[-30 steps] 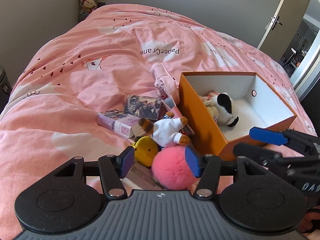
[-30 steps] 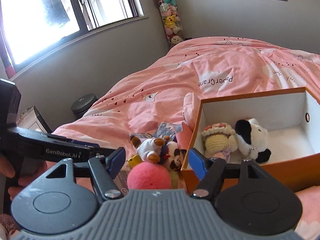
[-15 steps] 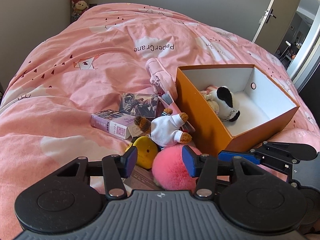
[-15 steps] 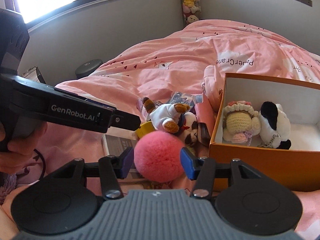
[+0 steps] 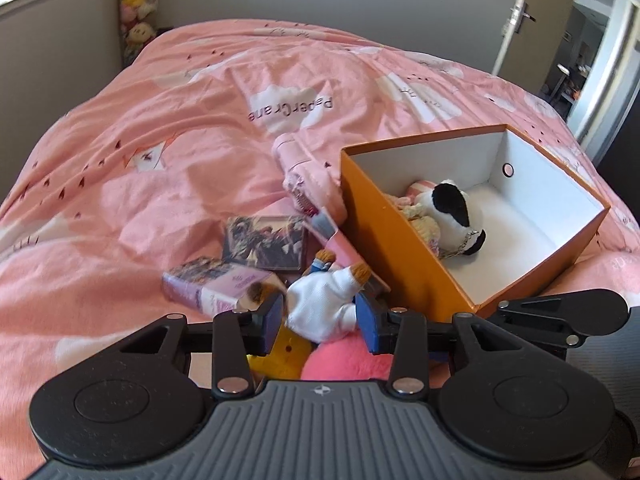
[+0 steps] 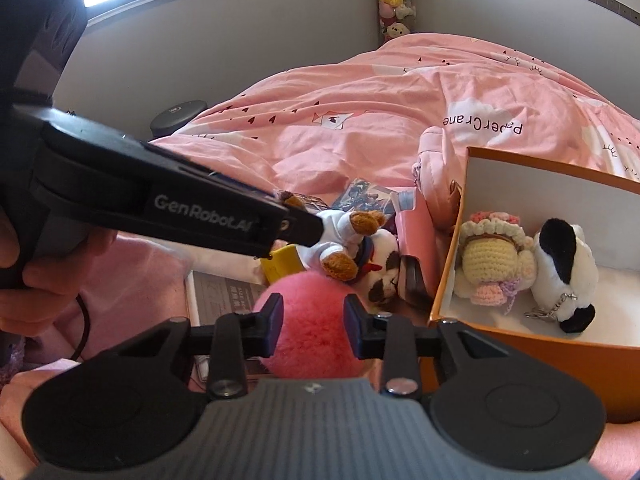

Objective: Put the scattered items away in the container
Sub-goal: 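Grasp the brown raccoon plush with the left tool while the right tool grasps the pink pompom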

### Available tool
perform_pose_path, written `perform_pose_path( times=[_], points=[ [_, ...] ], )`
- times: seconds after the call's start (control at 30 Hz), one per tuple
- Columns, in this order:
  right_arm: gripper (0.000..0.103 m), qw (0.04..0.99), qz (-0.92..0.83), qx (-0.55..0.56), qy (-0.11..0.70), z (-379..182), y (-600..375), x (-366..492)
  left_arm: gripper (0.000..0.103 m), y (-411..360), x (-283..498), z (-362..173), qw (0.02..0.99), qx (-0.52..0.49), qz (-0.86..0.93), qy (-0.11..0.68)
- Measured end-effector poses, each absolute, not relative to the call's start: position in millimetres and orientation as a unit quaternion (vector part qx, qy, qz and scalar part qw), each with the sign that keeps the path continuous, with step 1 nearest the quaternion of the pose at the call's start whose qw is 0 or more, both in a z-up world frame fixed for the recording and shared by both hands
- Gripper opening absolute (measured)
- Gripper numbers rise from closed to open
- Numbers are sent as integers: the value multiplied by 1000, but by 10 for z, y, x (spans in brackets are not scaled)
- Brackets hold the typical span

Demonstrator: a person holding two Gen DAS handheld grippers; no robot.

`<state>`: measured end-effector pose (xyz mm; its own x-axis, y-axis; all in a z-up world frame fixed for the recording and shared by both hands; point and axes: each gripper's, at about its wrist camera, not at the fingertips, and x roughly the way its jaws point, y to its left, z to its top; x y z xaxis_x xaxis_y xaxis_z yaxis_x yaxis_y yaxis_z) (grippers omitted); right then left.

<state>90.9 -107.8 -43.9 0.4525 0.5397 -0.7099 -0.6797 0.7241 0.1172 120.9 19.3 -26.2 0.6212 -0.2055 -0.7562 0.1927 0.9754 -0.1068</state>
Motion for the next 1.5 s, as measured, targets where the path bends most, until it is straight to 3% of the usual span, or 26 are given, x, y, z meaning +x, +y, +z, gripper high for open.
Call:
perform_pose_path(
  times=[0.3, 0.4, 0.47, 0.63, 0.73, 0.83, 1.13, 1.23, 1.37, 1.5],
  points=[
    [36, 842, 358, -88, 394, -529, -1072, 997, 47, -11, 1440, -435, 899, 37, -128, 418],
    [36, 843, 357, -88, 393, -525, -1071, 998, 35, -12, 1420, -444, 902, 49, -130, 410],
    [36, 843, 357, -88, 393, -528, -1067, 992, 22, -22, 1379, -430, 904, 61, -129, 403],
    [36, 843, 357, -87, 393, -517, -1074, 974, 15, 48, 1280, -393, 907, 68, -104, 402],
    [38, 843, 360, -87, 392, -501, -1078, 942, 14, 196, 1209, -366, 909, 46, -84, 406],
    [51, 843, 361, -85, 390, -489, -1080, 908, 14, 333, 1089, -288, 909, 19, -82, 407],
    [52, 845, 372, -69, 377, -422, -1094, 819, 14, 509, 762, -104, 902, 6, -55, 428],
    [47, 840, 381, -79, 379, -418, -1043, 795, 14, 533, 687, -147, 899, 8, -49, 435],
    [44, 837, 368, -96, 394, -478, -995, 796, 15, 501, 661, -188, 898, 37, -41, 436],
    [48, 841, 346, -102, 404, -548, -1019, 807, 17, 348, 663, -267, 894, 85, -57, 437]
  ],
)
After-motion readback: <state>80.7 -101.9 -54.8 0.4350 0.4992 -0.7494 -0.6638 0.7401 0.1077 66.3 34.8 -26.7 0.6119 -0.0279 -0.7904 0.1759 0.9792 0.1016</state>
